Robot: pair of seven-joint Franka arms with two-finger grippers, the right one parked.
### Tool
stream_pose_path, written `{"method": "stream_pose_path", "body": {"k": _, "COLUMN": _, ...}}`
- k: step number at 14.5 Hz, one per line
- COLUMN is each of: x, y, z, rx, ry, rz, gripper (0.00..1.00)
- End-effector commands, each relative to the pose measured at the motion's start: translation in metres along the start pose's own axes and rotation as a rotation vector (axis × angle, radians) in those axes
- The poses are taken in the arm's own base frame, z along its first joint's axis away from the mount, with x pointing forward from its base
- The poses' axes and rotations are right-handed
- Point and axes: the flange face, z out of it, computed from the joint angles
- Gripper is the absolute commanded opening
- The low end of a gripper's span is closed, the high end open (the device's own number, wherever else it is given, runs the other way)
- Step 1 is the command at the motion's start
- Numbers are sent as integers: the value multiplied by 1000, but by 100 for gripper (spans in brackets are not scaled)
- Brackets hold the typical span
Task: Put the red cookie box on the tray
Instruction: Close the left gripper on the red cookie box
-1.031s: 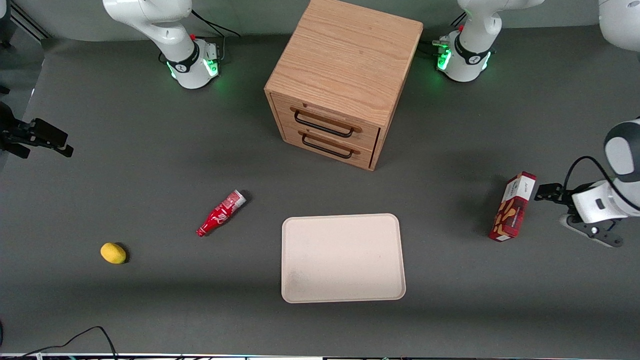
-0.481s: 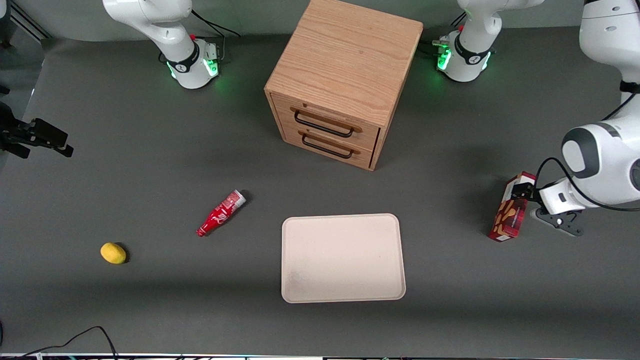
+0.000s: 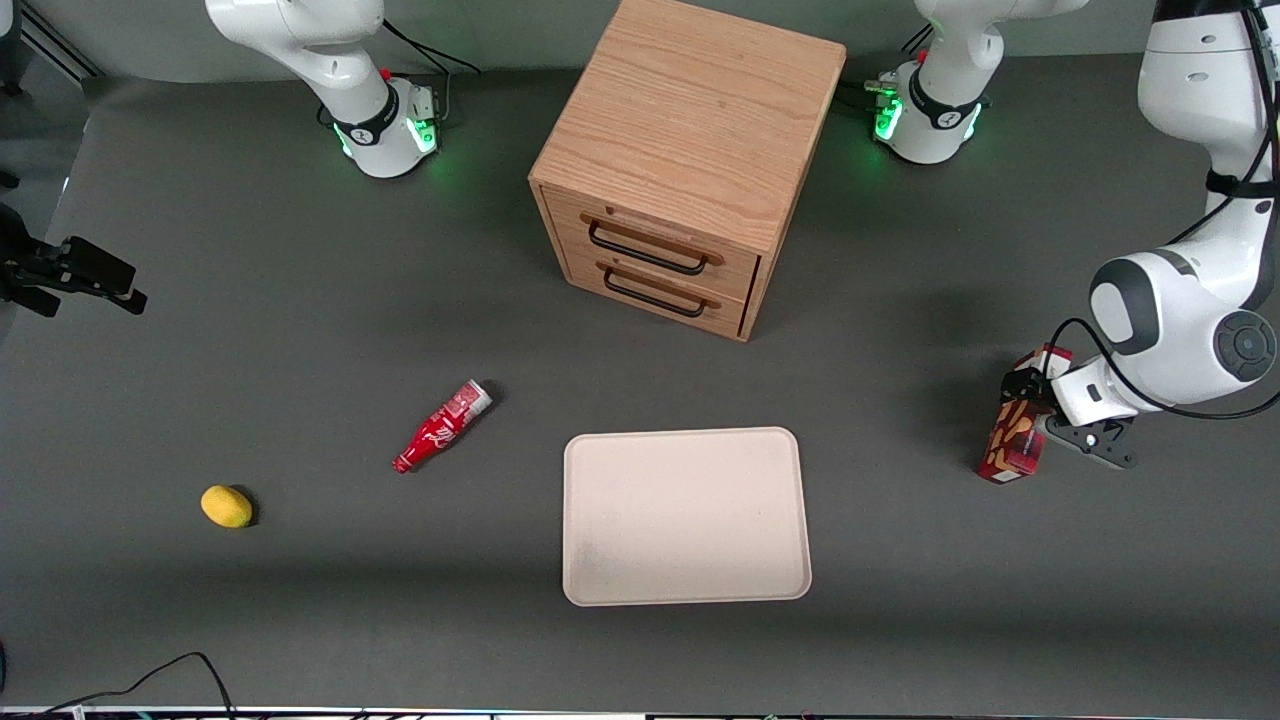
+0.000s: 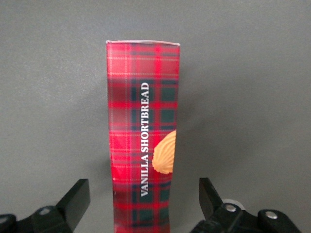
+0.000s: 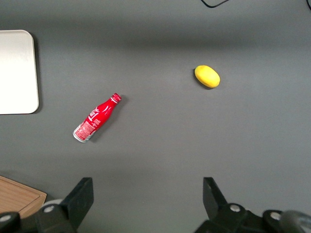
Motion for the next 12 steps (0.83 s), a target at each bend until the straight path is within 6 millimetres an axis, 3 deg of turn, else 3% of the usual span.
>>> {"method": "stream_pose_path", "body": {"k": 1, "x": 0, "y": 1, "z": 10, "rx": 5, "ry": 15, "rz": 8, "gripper": 99}}
{"method": "stream_pose_path", "body": {"k": 2, "x": 0, "y": 1, "z": 10, "rx": 7, "ry": 18, "rz": 8, "gripper": 84}}
{"method": "stream_pose_path", "body": {"k": 3, "x": -1, "y": 0, "z": 11, "rx": 6, "ry": 17, "rz": 6, "gripper": 61}}
{"method": "stream_pose_path", "body": {"k": 4, "x": -1, "y": 0, "z": 10, "rx": 4, "ry": 16, "rz": 4, "gripper": 23}}
{"method": "stream_pose_path", "body": {"k": 5, "x": -1, "y": 0, "z": 10, "rx": 0, "ry": 13, "rz": 4, "gripper": 0}}
{"method": "stream_pose_path", "body": {"k": 12, "x": 5, "y": -3, "z": -4, "rx": 3, "ry": 25, "rz": 8, "gripper": 0}}
